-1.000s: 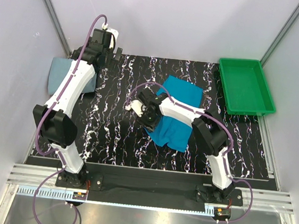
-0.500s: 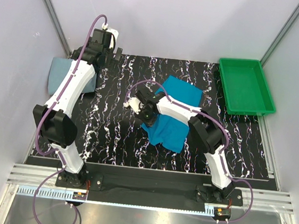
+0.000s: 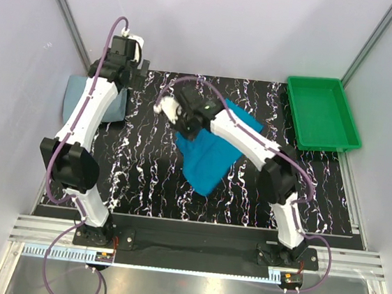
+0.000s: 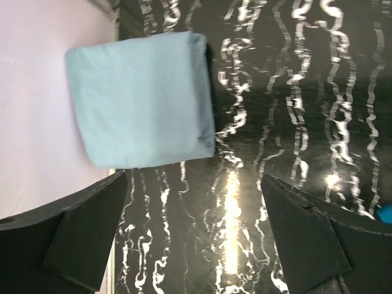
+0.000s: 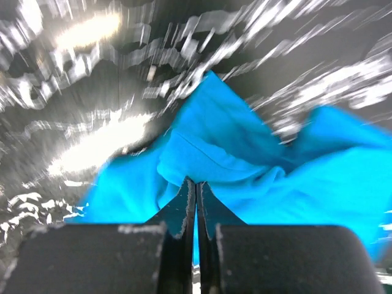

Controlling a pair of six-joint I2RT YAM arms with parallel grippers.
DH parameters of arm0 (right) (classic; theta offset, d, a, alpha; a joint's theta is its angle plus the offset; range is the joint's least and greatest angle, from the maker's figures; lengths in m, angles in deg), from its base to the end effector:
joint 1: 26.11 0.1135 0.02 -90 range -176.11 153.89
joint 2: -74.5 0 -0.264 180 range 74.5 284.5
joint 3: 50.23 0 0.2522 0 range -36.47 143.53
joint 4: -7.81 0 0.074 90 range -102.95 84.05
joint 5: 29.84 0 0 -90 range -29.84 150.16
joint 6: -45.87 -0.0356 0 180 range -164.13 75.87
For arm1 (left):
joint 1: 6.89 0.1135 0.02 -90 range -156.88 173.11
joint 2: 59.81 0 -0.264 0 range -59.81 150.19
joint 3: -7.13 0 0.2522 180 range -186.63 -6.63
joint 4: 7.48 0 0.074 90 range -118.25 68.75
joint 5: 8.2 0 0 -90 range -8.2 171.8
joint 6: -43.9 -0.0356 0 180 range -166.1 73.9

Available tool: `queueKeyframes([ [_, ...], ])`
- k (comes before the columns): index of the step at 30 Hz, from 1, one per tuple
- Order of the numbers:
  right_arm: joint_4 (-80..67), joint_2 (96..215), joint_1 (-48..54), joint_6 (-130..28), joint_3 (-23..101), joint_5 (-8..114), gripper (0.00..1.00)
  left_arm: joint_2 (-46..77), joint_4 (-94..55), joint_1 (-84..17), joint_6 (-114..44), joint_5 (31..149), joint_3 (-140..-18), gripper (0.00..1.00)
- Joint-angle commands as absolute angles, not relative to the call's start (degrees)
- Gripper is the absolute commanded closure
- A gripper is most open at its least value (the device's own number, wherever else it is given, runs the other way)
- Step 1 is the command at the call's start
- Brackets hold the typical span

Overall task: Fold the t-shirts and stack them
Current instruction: Flatten the tshirt out

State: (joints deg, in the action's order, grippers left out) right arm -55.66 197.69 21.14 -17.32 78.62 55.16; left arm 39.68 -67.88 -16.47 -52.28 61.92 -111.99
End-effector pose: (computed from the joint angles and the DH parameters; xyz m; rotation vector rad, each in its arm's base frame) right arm 0.3193 0.3500 0.2667 -1.5878 2.0505 0.2442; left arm 0.3791 -0.0517 0.3884 0.1295 2.2535 0.3635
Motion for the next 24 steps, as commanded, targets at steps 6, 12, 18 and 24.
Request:
queueKeyframes([
  [6, -58.24, 183.76, 17.59, -16.0, 91.76, 55.51, 1.0, 39.51, -65.81, -15.5, -51.9, 60.7, -113.59, 0.01],
  [12, -60.17, 172.42, 5.83, -21.37, 75.03, 55.06, 1.0, 40.04, -66.16, -15.59, -51.46, 62.02, -113.59, 0.01],
  [18, -65.27, 161.61, 3.25, -19.78, 54.96, 51.55, 1.0, 41.53, -66.51, -15.67, -51.02, 63.16, -114.64, 0.01],
  [24, -69.57, 160.54, 3.25, -17.35, 50.19, 46.83, 1.0, 42.5, -66.77, -16.2, -50.94, 63.78, -115.35, 0.01],
])
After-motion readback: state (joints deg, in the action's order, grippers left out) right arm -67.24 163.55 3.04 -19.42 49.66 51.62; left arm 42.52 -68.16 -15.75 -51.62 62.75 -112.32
